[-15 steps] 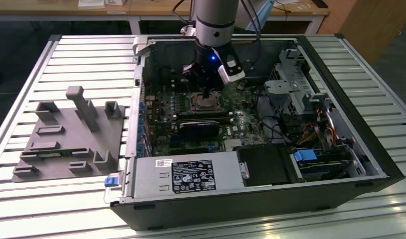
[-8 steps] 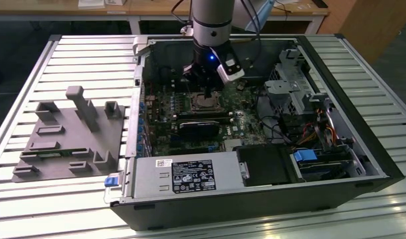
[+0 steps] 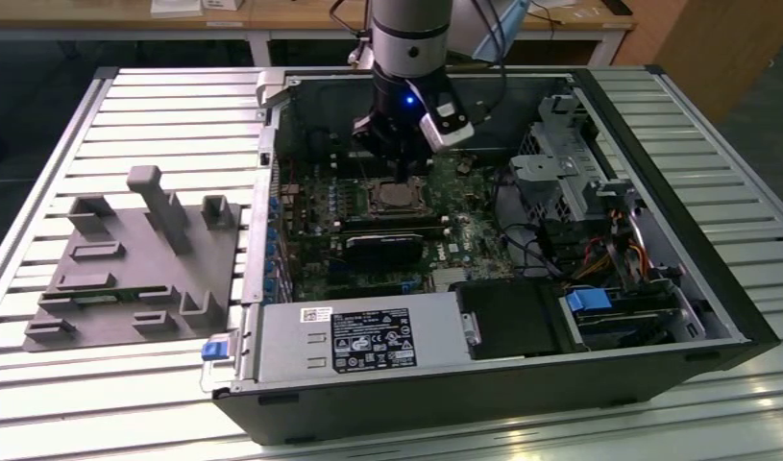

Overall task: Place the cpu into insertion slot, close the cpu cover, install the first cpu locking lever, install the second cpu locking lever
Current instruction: 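Close the cpu cover, then install the first cpu locking lever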

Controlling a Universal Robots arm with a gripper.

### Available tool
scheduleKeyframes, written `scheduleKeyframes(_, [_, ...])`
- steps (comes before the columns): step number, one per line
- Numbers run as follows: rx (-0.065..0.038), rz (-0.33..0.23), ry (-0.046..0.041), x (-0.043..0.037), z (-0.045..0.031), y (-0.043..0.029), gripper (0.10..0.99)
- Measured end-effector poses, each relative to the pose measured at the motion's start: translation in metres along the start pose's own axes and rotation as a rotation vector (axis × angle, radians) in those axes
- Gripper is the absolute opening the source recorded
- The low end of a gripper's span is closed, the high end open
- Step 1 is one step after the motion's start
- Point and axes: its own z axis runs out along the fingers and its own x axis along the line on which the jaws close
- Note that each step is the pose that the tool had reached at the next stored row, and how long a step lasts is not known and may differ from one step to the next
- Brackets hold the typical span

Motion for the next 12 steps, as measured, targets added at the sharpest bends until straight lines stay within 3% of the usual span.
scheduleKeyframes(12, [0.000, 0.008, -0.0004, -0.0001, -0.0021, 0.0001, 0.102])
